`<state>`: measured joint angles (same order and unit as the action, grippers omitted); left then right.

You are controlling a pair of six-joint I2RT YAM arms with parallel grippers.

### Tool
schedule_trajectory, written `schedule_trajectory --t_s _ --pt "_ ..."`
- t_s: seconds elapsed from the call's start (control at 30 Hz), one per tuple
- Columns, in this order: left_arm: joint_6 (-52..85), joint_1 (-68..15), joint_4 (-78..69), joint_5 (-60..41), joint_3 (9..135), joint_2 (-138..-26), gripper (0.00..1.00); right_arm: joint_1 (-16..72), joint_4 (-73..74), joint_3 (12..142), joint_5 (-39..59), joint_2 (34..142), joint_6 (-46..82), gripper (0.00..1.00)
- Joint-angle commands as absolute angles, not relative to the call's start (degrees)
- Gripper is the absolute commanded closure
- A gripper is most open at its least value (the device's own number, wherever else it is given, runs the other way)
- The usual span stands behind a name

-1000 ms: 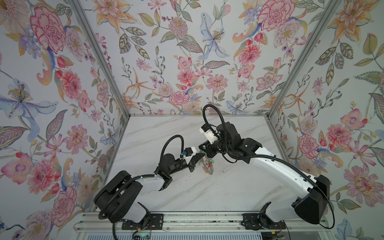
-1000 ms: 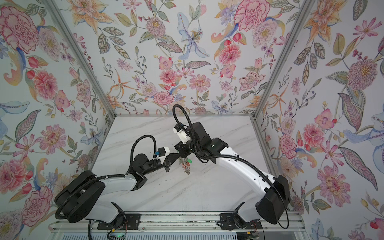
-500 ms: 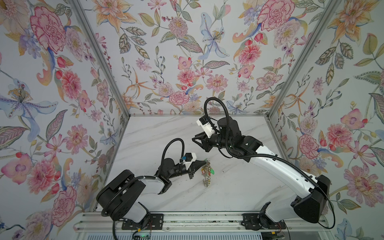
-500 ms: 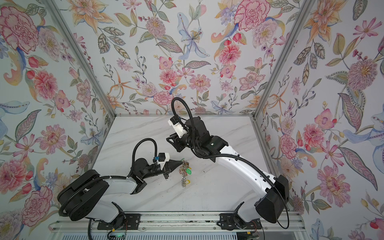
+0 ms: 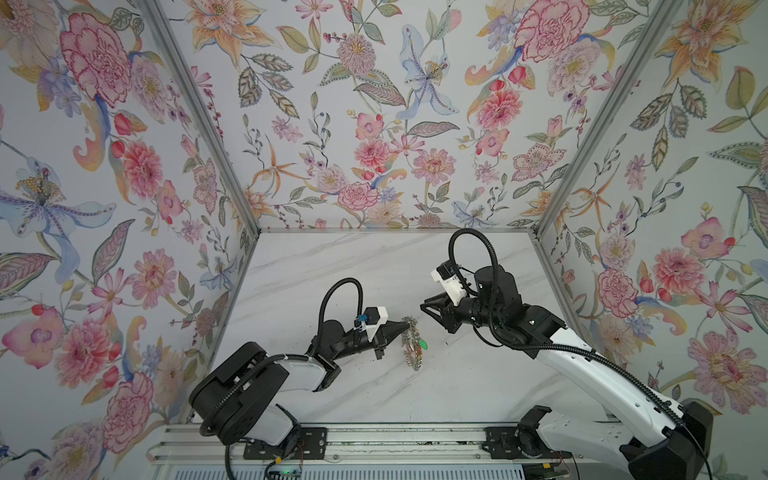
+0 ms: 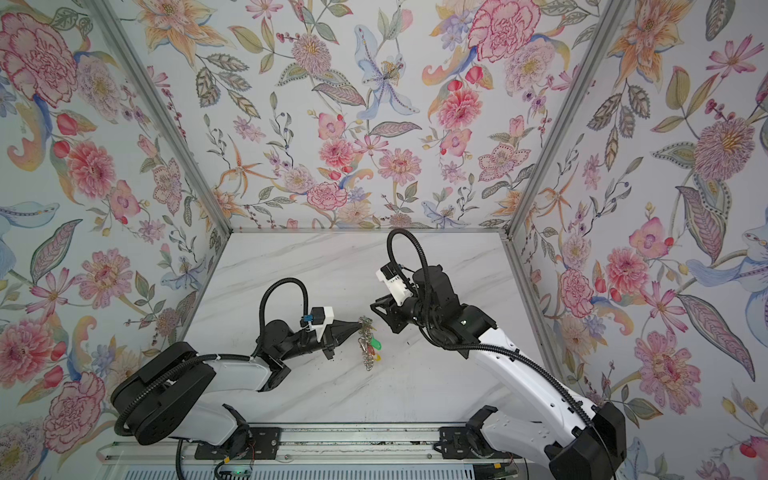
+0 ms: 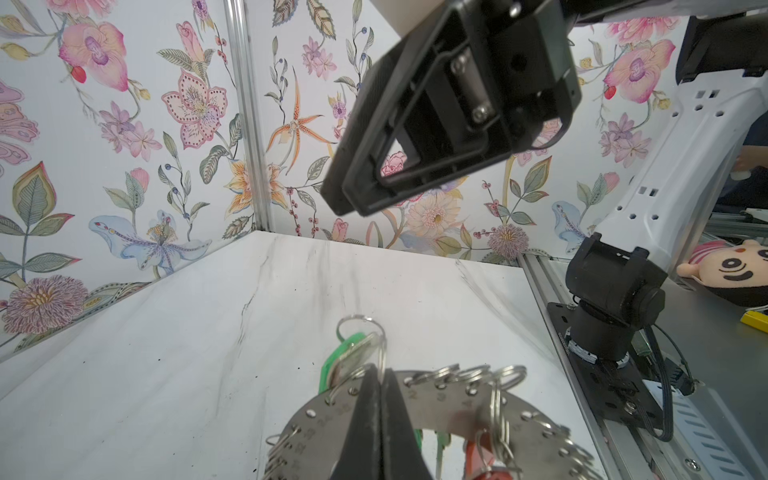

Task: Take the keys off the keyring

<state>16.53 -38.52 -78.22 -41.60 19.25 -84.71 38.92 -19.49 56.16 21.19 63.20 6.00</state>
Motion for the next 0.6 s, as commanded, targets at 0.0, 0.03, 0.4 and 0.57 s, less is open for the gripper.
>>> schedule_trajectory --t_s 0.0,0.03,0.4,0.57 --pt "18.56 -37.63 -86.13 -41.48 19.27 -85.22 1.0 38.18 -19.6 52.65 23.74 61.57 7.4 0.73" --pt "19.11 -37.53 -86.99 -41.62 19.16 -85.5 1.0 37.98 -19.35 51.66 23.88 61.44 7.78 0.72" --pt "21.15 -37.04 -86.81 -43.37 19.6 -84.92 1.0 37.97 -10.93 46.58 22.05 62.2 7.96 0.58" --pt "19.76 -37.04 -83.48 -43.24 19.77 -82.98 1.0 38.21 -8.54 47.31 22.92 63.1 7.7 0.58"
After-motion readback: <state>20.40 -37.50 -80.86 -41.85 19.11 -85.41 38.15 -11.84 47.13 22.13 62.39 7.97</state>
